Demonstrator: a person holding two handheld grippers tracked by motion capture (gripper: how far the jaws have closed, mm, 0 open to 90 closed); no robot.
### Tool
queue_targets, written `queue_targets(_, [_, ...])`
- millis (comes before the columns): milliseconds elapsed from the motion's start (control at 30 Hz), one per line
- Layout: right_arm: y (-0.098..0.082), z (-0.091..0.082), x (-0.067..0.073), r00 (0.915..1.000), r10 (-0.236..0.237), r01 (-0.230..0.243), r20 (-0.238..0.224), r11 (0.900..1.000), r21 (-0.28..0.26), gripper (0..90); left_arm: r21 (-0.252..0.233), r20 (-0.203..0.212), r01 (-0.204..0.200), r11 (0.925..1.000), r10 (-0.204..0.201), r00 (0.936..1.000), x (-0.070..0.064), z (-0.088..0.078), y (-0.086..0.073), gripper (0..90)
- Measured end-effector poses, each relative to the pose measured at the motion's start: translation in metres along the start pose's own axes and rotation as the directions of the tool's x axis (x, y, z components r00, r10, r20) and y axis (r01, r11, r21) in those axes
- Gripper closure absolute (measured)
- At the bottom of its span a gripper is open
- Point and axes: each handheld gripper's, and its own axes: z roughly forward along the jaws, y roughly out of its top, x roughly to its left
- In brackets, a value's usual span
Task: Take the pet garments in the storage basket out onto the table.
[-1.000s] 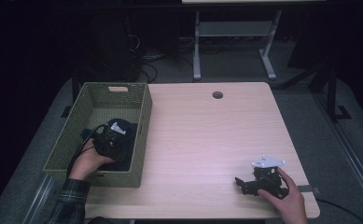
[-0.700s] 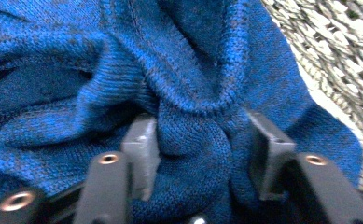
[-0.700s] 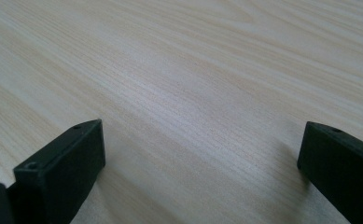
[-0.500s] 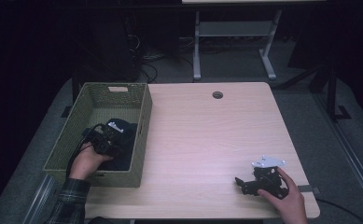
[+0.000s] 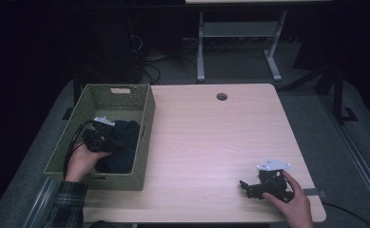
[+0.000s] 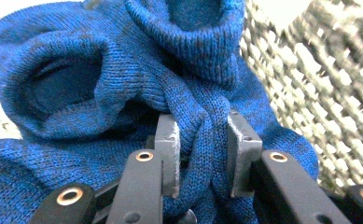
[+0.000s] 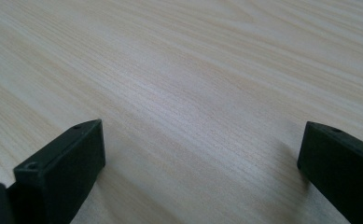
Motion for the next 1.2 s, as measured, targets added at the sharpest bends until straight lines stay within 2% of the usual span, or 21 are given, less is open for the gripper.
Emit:
queue_targets(200, [0.000,0.000,0.000,1.0000,0.000,0.000,0.000,1.000,0.000,0.5,-0.078,-0.001,0.014,0.9968,-0.015,0.9999,0.003,-0.013,0.001,70.4])
queue_targets(433, [0.000,0.000,0.000,1.0000,0.001,-0.001,0.000,1.000,0.000,0.4,-0.180,-0.012,0.030,0.9832,-0.033,0.9994,0.008,-0.032,0.002,70.6])
queue_targets(533, [0.000,0.000,0.000,1.0000,0.001,-0.001,0.000,1.000,0.000,0.5,-0.237,-0.030,0.029,0.9710,-0.037,0.9989,0.008,-0.041,0.003,70.7])
queue_targets(567, [0.000,0.000,0.000,1.0000,0.001,-0.001,0.000,1.000,0.000,0.5,-0.266,-0.030,0.035,0.9633,-0.045,0.9985,0.008,-0.044,0.004,70.7])
queue_targets(600, [0.000,0.000,0.000,1.0000,0.001,-0.001,0.000,1.000,0.000,0.5,-0.275,-0.030,0.031,0.9610,-0.040,0.9987,0.008,-0.046,0.004,70.7])
queue_targets(633, [0.000,0.000,0.000,1.0000,0.001,-0.001,0.000,1.000,0.000,0.5,-0.295,-0.026,0.034,0.9548,-0.043,0.9987,0.007,-0.049,0.005,70.7])
queue_targets(667, [0.000,0.000,0.000,1.0000,0.001,-0.001,0.001,1.000,0.000,0.4,-0.300,-0.027,0.031,0.9536,-0.041,0.9988,0.007,-0.051,0.006,70.7])
queue_targets(700, [0.000,0.000,0.000,1.0000,0.001,-0.001,0.001,1.000,0.000,0.5,-0.317,-0.023,0.035,0.9477,-0.045,0.9987,0.006,-0.053,0.008,70.7])
queue_targets(767, [0.000,0.000,0.000,1.0000,0.002,-0.002,0.001,1.000,0.000,0.5,-0.334,-0.022,0.033,0.9420,-0.043,0.9988,0.005,-0.057,0.009,70.8])
queue_targets(867, [0.000,0.000,0.000,1.0000,0.003,-0.003,0.001,1.000,0.001,0.5,-0.359,-0.028,0.007,0.9333,-0.019,0.9994,0.002,-0.062,0.014,70.8])
queue_targets(1067, [0.000,0.000,0.000,1.0000,0.005,-0.005,0.003,1.000,0.001,0.5,-0.409,-0.013,-0.003,0.9124,-0.002,0.9999,-0.004,-0.073,0.025,70.8])
queue_targets(1133, [0.000,0.000,0.000,1.0000,0.005,-0.005,0.003,1.000,0.001,0.5,-0.418,-0.014,-0.010,0.9083,0.005,0.9999,-0.006,-0.076,0.027,70.8])
queue_targets(1200, [0.000,0.000,0.000,1.0000,0.005,-0.005,0.003,1.000,0.001,0.5,-0.433,-0.010,-0.017,0.9010,0.015,0.9998,-0.009,-0.080,0.030,70.8])
